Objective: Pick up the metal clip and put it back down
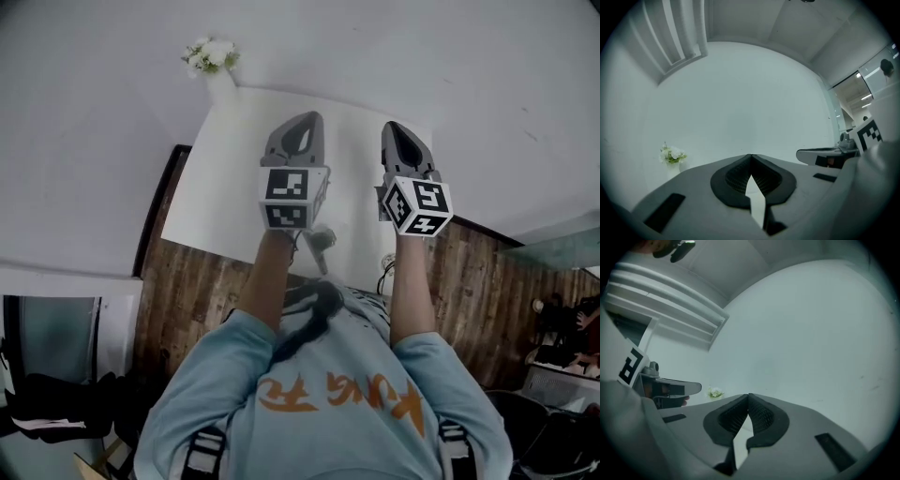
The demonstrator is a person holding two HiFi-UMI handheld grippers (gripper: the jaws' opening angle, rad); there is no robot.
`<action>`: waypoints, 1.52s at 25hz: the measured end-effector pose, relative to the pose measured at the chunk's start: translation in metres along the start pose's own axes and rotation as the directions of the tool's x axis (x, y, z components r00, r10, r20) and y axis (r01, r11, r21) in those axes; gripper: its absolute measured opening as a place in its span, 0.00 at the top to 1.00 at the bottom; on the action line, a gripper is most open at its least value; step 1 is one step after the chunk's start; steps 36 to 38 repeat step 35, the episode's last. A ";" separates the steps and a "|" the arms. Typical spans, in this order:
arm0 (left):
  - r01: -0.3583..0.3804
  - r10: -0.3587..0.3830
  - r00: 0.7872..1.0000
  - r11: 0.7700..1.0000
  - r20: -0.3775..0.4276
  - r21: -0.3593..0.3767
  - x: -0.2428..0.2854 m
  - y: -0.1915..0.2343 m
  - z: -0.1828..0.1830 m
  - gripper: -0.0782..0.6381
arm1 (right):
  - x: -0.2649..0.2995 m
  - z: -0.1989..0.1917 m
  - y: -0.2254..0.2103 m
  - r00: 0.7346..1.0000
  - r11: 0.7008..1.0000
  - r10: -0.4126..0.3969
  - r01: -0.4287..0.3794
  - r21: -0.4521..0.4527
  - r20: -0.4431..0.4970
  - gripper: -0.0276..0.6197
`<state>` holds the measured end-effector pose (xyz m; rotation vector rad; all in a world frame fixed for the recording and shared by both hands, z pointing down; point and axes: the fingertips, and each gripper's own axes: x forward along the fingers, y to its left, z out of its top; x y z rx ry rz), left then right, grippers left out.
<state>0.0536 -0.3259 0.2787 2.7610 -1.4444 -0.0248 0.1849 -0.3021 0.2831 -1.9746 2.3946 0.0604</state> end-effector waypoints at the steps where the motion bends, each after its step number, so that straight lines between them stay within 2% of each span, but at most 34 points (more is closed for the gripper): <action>1: -0.006 0.006 1.000 1.000 0.013 0.001 0.003 -0.004 0.007 0.87 | -0.002 0.007 -0.008 0.999 0.999 -0.032 0.032 -0.033 0.006 0.94; 4: -0.012 0.011 1.000 1.000 0.029 0.018 0.010 -0.019 0.019 0.87 | -0.008 0.018 -0.033 0.991 0.984 -0.136 0.135 -0.113 -0.002 0.94; 10: 0.037 -0.037 0.999 0.999 0.027 0.034 0.034 -0.059 0.018 0.87 | -0.015 0.015 -0.067 0.987 0.982 -0.156 0.152 -0.110 -0.030 0.94; 20: 0.041 -0.040 0.999 0.999 -0.033 0.027 0.053 -0.086 -0.006 0.87 | -0.018 -0.001 -0.097 0.988 0.987 -0.141 0.135 -0.090 -0.060 0.94; 31: 0.003 -0.002 0.998 1.000 -0.057 0.031 0.062 -0.077 -0.007 0.87 | 0.000 -0.004 -0.097 0.993 0.993 -0.090 0.084 -0.078 -0.075 0.94; 38: -0.001 0.003 0.998 0.999 -0.070 0.033 0.062 -0.076 -0.011 0.87 | 0.001 -0.007 -0.098 0.992 0.994 -0.085 0.079 -0.077 -0.088 0.94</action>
